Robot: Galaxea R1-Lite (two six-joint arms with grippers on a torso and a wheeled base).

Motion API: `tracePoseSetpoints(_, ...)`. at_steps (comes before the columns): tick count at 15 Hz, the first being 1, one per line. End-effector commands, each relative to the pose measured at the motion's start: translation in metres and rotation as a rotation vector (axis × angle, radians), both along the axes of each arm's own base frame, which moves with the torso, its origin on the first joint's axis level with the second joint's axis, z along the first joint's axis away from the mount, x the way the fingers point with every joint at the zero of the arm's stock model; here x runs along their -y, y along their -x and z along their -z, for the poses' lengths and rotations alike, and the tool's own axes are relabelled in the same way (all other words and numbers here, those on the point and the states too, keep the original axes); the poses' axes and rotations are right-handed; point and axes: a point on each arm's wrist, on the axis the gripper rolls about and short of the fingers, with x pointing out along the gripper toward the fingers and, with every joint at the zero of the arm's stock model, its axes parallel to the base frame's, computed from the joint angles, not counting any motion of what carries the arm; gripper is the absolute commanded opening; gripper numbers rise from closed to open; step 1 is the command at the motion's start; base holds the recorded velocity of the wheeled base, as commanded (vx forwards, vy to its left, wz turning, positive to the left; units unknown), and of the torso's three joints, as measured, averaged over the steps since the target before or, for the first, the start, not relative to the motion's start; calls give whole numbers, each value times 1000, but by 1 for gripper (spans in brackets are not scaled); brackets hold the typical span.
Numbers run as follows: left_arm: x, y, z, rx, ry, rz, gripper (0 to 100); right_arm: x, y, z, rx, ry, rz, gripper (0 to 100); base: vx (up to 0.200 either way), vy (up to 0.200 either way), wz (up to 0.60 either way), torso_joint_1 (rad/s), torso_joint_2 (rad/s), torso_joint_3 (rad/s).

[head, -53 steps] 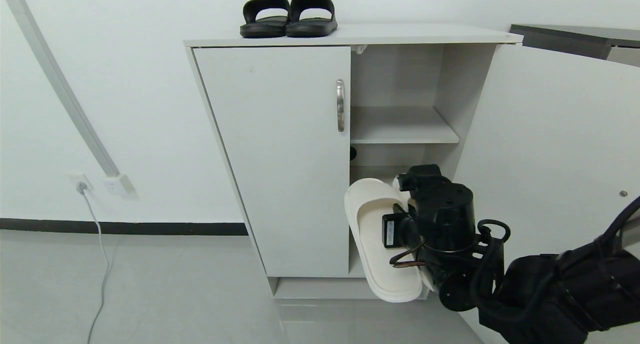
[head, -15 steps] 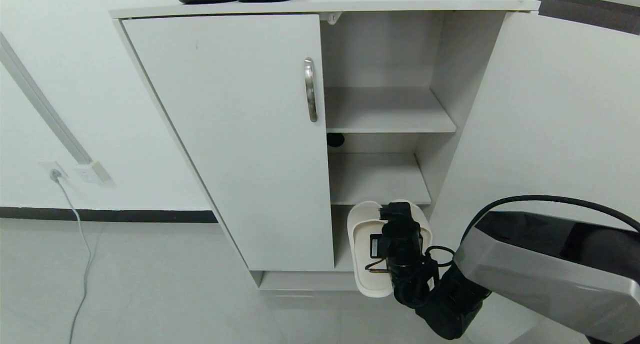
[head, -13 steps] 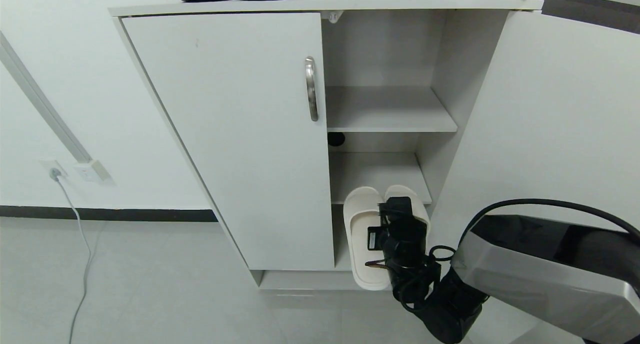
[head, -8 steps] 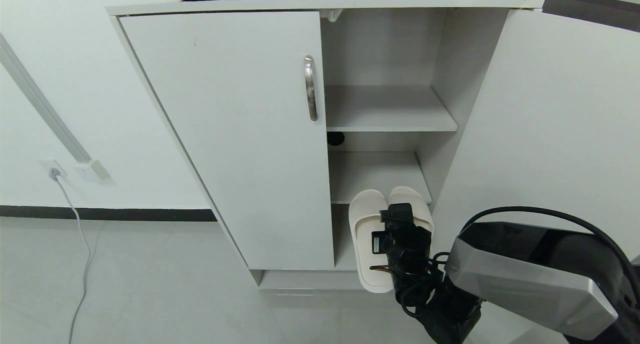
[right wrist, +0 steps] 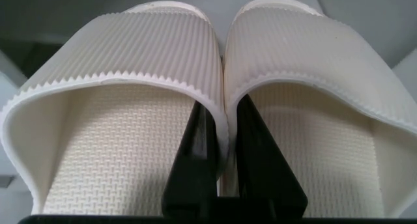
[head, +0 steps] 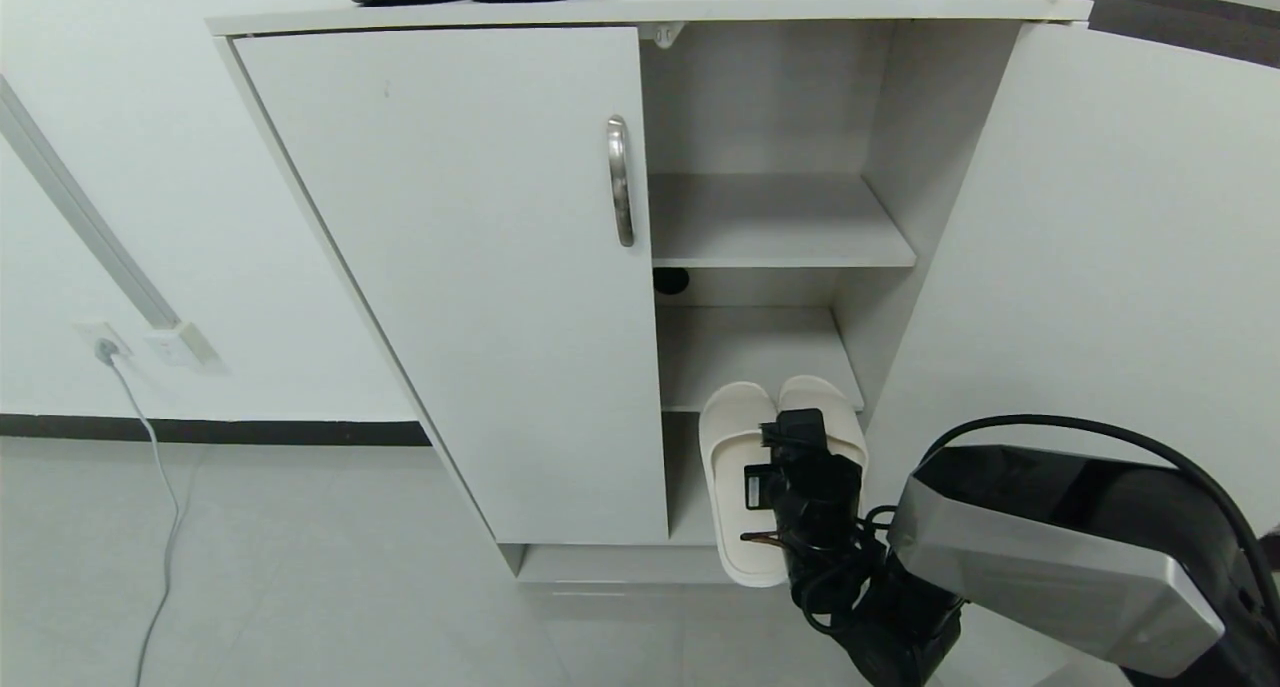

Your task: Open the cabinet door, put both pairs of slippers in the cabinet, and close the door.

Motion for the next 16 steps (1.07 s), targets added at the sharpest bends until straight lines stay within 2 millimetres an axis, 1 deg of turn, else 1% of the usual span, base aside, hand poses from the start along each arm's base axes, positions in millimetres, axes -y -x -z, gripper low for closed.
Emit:
tracePoseSetpoints(1,0,0,0,-1,0,0,0,1,0,0,0,0,2,0,200,0,0,-12,2,2)
tracePoseSetpoints(6,0,0,0,-1,2,0,0,0,-1,3,-8,7,-1,0,200,0,0,5,4,5)
tracePoseSetpoints(7,0,0,0,-1,2,0,0,0,-1,5,-10,8,-7,0,0,0,0,0,0,0)
tracePoseSetpoints(9,0,0,0,-1,2,0,0,-2,-7,2,-9,6,-33,0,0,0,0,0,0,0)
tracePoseSetpoints(11,0,0,0,-1,2,0,0,-8,-27,-15,22,-20,-38,0,0,0,0,0,0,0)
tracePoseSetpoints(12,0,0,0,-1,0,0,0,-9,-32,-18,19,-21,-36,0,0,0,0,0,0,0)
tracePoseSetpoints(13,0,0,0,-1,2,0,0,-12,-42,-25,4,-33,-30,0,0,0,0,0,0,0)
tracePoseSetpoints(14,0,0,0,-1,2,0,0,-14,-45,-27,-4,-42,-42,0,0,0,0,0,0,0)
tracePoseSetpoints(16,0,0,0,-1,0,0,0,-16,-59,-31,-52,-41,-52,0,0,0,0,0,0,0)
